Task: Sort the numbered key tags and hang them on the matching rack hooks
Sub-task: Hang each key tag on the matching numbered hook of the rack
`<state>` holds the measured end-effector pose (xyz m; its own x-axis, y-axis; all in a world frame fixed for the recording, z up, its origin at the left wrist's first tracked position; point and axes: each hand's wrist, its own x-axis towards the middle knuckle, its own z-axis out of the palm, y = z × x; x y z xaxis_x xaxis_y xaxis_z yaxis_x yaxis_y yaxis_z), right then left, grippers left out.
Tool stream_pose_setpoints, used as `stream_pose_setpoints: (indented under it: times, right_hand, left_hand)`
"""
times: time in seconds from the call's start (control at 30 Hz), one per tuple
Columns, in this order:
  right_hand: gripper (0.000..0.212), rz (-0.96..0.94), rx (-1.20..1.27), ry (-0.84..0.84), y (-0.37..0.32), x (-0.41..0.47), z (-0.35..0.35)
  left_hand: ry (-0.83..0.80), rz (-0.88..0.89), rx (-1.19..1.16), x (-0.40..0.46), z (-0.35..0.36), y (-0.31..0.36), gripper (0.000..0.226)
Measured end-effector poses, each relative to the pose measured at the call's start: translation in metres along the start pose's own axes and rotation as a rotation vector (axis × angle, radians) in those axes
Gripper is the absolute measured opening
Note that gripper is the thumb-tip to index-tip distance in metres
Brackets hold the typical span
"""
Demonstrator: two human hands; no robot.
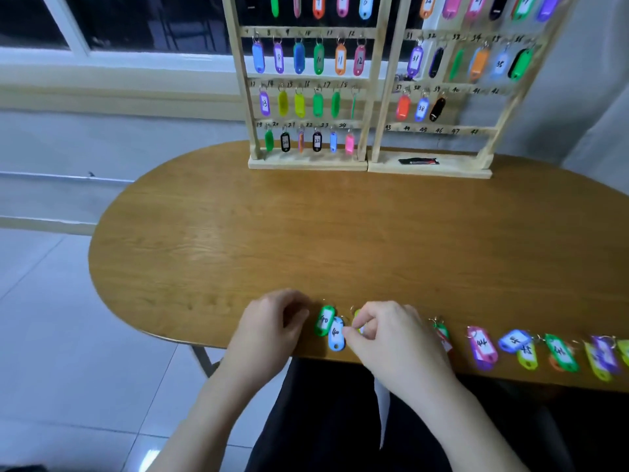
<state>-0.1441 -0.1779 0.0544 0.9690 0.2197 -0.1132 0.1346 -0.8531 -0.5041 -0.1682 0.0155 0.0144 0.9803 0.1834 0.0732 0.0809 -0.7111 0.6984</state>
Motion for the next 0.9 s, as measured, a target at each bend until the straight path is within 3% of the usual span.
stream_pose_setpoints:
  times: [0.13,0.33,0.63,0.9]
  right_hand:
    - [0.036,-0.021,-0.199,-0.034,-0.017,0.000,0.009]
    - [0.033,-0.017,-0.241,-0.068,-0.029,0.004,0.015]
    - [0.030,-0.002,-0.182,-0.138,-0.026,0.013,0.013]
    - [0.034,-0.036,-0.093,-0.030,-0.014,0.024,0.009]
  left_hand:
    - [-0.033,0.007,0.023,0.008,0.008,0.006,0.013]
    - [-0.070,0.034,0.006,0.023,0.008,0.007,0.020]
    - [-0.066,0.051,-0.012,0.033,0.008,0.002,0.014]
    - [-0.034,-0.013,-0.184,0.038,0.004,0.009,0.014]
